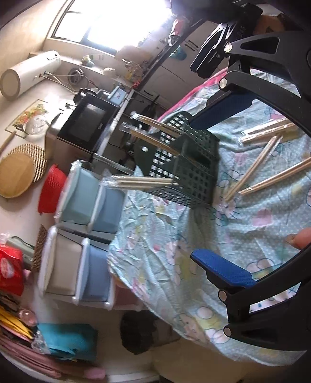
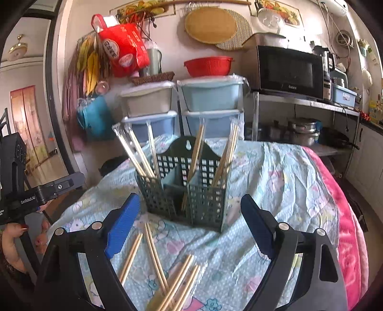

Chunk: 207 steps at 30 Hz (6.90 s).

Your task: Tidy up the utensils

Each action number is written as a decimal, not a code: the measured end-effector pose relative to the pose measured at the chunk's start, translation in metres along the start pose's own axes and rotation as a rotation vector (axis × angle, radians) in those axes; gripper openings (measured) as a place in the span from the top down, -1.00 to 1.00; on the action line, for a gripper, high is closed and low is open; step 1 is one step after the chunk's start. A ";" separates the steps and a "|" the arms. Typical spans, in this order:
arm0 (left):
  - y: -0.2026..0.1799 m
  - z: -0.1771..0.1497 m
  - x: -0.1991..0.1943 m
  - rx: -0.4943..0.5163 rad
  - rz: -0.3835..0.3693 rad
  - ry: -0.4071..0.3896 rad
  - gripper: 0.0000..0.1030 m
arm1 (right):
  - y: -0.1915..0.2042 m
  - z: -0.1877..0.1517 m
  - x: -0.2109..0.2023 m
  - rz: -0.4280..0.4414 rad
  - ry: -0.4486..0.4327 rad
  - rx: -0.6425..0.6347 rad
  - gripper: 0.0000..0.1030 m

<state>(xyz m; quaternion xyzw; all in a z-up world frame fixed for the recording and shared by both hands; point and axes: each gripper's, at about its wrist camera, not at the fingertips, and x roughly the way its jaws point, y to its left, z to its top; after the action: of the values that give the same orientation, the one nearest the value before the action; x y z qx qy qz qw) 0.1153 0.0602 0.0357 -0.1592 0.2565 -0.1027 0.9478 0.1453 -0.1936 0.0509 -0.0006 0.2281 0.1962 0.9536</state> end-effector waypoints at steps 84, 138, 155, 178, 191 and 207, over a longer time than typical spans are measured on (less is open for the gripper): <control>0.051 -0.059 0.101 -0.080 -0.082 0.536 0.75 | -0.034 -0.058 0.045 0.054 0.260 0.128 0.89; -0.044 0.071 -0.028 0.116 -0.125 0.009 0.94 | 0.025 0.074 -0.025 0.133 -0.126 -0.063 0.90; -0.078 0.137 -0.037 0.145 -0.108 -0.172 0.94 | 0.024 0.109 -0.034 0.137 -0.240 -0.075 0.90; -0.079 0.183 0.007 0.133 -0.056 -0.236 0.94 | -0.004 0.148 -0.023 0.014 -0.301 -0.086 0.90; -0.056 0.169 0.043 0.083 -0.036 -0.269 0.94 | -0.014 0.151 0.010 -0.039 -0.289 -0.080 0.90; -0.050 0.133 0.069 0.110 -0.055 -0.205 0.94 | -0.031 0.115 0.047 -0.019 -0.228 0.003 0.90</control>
<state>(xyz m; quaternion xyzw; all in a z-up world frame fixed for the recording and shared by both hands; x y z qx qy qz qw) 0.2371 0.0280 0.1315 -0.1235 0.1478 -0.1257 0.9732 0.2449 -0.1943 0.1306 0.0207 0.1186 0.1855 0.9752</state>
